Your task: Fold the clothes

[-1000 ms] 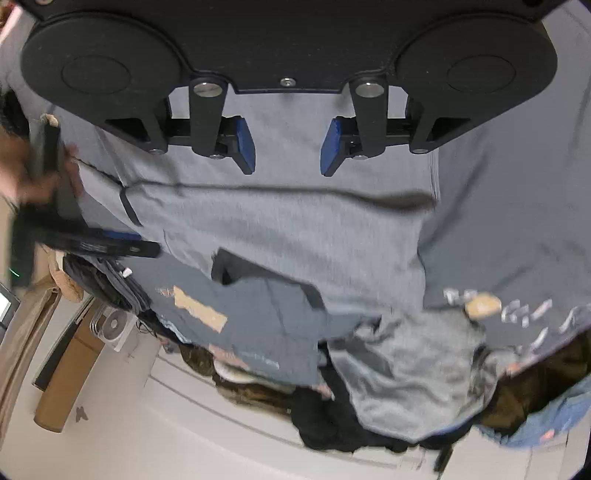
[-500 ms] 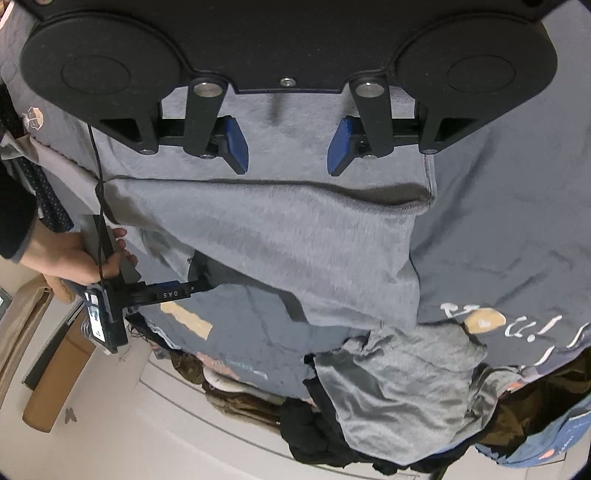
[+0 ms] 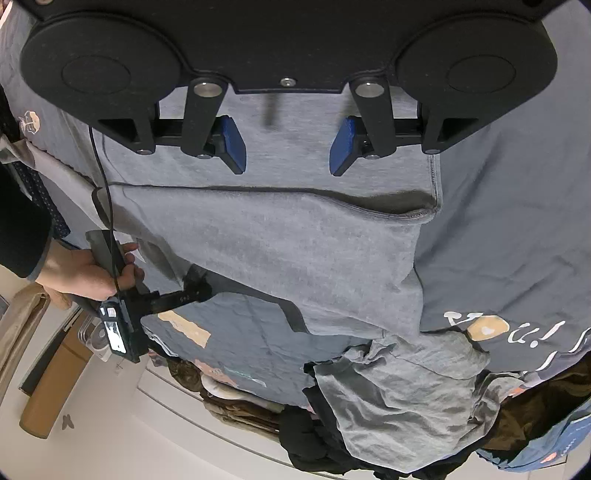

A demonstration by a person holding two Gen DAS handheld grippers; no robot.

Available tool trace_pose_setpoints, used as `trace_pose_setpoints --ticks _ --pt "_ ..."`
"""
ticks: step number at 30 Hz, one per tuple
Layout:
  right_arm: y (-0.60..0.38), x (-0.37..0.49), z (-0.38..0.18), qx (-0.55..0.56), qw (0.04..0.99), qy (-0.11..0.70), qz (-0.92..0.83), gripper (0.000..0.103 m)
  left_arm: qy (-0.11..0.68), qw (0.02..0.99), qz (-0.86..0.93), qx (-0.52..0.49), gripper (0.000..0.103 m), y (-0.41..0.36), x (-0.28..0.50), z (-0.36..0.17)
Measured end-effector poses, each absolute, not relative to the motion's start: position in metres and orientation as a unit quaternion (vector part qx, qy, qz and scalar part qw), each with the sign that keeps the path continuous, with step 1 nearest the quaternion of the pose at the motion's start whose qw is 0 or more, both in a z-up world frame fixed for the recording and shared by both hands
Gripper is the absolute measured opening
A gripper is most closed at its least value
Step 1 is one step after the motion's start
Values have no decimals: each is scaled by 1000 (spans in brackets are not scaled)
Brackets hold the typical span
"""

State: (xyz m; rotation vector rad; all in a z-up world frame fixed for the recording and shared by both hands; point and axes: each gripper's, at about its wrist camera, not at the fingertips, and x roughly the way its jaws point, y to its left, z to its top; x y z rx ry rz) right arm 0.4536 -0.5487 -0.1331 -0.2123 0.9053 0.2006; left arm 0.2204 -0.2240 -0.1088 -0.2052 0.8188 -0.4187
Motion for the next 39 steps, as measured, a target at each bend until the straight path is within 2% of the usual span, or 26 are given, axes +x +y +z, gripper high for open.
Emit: trace_pose_setpoints --ticks 5,9,11,14,15,16,20,24,30,35,39 --pt "-562 454 -114 -78 920 382 38 11 389 894 -200 -100 50 -223 220 -106" --pt "-576 454 -118 -46 927 372 5 12 387 894 -201 -100 50 -223 220 -106" --pt "-573 459 -132 -42 912 408 3 17 389 894 -201 -95 50 -224 221 -106" --pt "-571 457 -131 -46 905 422 2 32 390 893 -204 -94 50 -226 221 -105" --pt "-572 455 -125 -40 907 419 2 39 389 893 -207 -95 50 -226 220 -104" --pt "-576 450 -115 -28 912 410 -1 46 387 893 -210 -96 50 -226 219 -103" --pt "-601 404 -67 43 937 346 -13 57 381 891 -223 -103 51 -230 215 -98" --pt "-631 335 -44 117 946 302 -31 69 371 892 -237 -100 55 -238 208 -91" --pt "-654 230 -47 184 933 299 -82 71 358 894 -248 -107 57 -245 201 -85" --pt "-677 146 -46 238 925 264 -137 72 355 892 -258 -109 57 -250 196 -82" --pt "-707 89 -67 287 907 229 -208 72 352 891 -271 -96 58 -260 188 -81"
